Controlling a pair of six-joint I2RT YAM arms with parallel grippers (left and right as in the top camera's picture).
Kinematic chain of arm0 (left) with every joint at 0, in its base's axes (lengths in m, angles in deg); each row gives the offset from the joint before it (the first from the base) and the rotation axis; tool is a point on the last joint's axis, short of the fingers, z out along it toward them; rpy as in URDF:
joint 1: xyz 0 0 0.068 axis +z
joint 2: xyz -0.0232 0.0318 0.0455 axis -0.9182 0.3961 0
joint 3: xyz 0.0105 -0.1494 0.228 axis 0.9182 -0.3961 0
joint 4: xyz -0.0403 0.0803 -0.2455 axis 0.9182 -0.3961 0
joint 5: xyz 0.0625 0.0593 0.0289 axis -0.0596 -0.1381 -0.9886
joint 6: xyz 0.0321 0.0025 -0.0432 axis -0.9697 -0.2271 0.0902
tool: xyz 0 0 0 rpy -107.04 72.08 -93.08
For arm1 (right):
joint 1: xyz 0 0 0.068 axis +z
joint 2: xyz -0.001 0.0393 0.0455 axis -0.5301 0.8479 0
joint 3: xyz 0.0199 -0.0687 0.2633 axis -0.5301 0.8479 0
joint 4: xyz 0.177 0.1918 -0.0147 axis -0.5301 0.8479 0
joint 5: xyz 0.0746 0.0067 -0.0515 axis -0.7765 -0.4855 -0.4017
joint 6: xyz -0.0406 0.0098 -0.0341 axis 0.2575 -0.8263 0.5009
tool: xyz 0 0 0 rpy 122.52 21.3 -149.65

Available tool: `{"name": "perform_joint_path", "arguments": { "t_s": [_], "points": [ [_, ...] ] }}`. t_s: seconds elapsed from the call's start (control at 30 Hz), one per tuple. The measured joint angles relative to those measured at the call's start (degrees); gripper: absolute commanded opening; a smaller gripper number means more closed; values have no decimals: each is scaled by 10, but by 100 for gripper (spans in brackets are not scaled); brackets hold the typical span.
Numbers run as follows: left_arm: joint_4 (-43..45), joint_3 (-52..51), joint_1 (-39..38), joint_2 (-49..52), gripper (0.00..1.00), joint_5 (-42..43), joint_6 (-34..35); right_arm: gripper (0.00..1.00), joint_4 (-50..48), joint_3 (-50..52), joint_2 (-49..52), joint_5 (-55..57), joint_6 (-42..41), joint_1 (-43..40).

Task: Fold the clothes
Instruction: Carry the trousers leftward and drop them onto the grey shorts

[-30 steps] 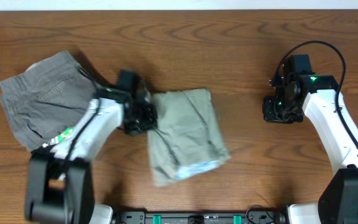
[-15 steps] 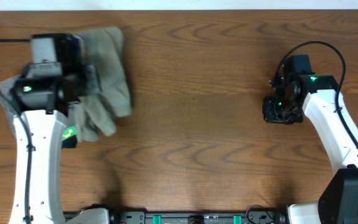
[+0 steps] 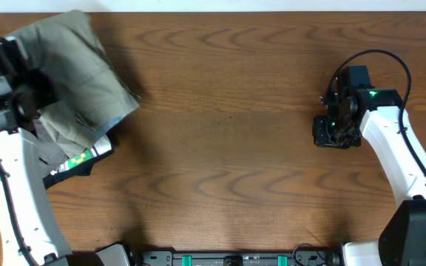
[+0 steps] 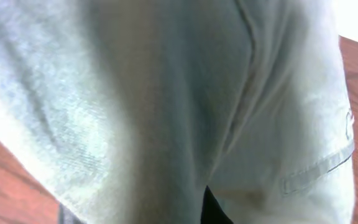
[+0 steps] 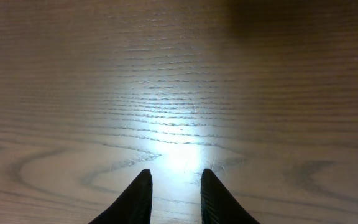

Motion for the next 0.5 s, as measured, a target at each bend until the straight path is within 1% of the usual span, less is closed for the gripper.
{"name": "perform_joint_path", "arguments": {
  "t_s": [0.23, 0.5],
  "points": [
    [0, 0, 40, 35, 6, 0, 15, 25, 2, 0, 0, 0, 0, 0],
    [0, 0, 76, 51, 7, 2, 26, 26, 2, 0, 0, 0, 0, 0]
  ]
}}
